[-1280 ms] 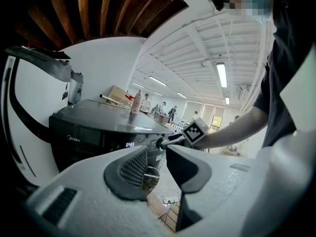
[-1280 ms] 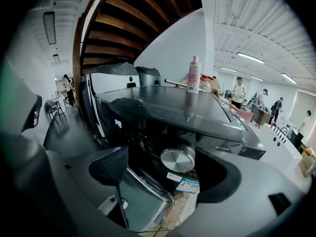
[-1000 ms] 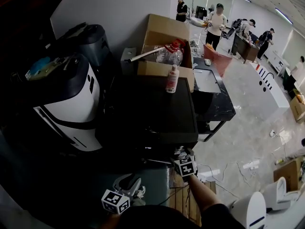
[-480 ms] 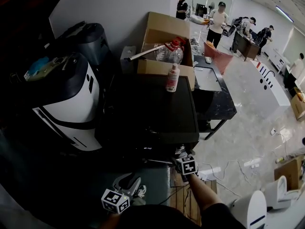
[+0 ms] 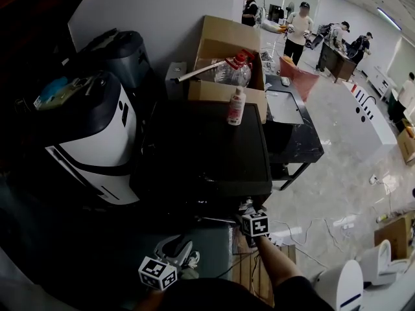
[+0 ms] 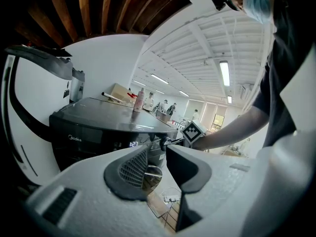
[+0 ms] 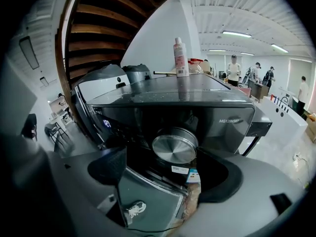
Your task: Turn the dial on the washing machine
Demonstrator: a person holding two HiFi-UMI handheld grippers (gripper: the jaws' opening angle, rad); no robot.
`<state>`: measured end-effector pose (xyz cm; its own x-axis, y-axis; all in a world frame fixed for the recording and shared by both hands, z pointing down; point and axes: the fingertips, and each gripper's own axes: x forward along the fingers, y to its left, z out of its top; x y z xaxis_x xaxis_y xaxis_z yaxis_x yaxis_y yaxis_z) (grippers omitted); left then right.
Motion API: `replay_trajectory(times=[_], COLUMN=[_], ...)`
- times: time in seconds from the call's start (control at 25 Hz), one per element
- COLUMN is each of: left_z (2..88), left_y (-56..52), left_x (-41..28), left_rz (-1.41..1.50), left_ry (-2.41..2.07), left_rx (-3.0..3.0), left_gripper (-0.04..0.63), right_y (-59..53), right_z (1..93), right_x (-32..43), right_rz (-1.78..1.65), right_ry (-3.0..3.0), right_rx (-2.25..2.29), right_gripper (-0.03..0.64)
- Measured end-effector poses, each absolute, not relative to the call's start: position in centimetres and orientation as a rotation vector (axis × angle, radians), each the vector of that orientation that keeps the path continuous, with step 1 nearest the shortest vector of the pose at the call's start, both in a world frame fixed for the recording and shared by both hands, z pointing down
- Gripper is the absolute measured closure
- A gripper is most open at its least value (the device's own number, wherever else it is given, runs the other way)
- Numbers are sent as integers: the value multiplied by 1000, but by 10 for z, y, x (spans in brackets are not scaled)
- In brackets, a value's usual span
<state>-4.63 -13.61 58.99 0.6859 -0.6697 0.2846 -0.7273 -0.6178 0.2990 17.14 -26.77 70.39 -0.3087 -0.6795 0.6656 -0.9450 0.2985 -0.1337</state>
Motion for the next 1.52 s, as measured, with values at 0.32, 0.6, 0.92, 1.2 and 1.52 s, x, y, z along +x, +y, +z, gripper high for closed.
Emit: replay_trajectory(times=[0.32,0.6,0.92,1.2,1.52], left_z=[588,583,578,574,575], left_y=[-139,-140,-125,-108,-86], left_x=[-41,-33,-24,-9,10], left_rz=[195,176,179,193,210], left_ry=[-1094,-1103,-1126,-1120,-1109], left_rx=[2514,2533,2548,2582,2606], left_gripper=[486,486,506,540,584], right_y=[-261,-232,-188,-151,-110], right_z=[679,645,598,561,556], right_x=[172,171,166,163,165], right_rz=[684,611,517,453,475], right_ry=[-2135,-2201,-2312,-2402,-2445], right_rx=[1505,1552,1583,1635,1609], right_gripper=[208,271,384,545,615])
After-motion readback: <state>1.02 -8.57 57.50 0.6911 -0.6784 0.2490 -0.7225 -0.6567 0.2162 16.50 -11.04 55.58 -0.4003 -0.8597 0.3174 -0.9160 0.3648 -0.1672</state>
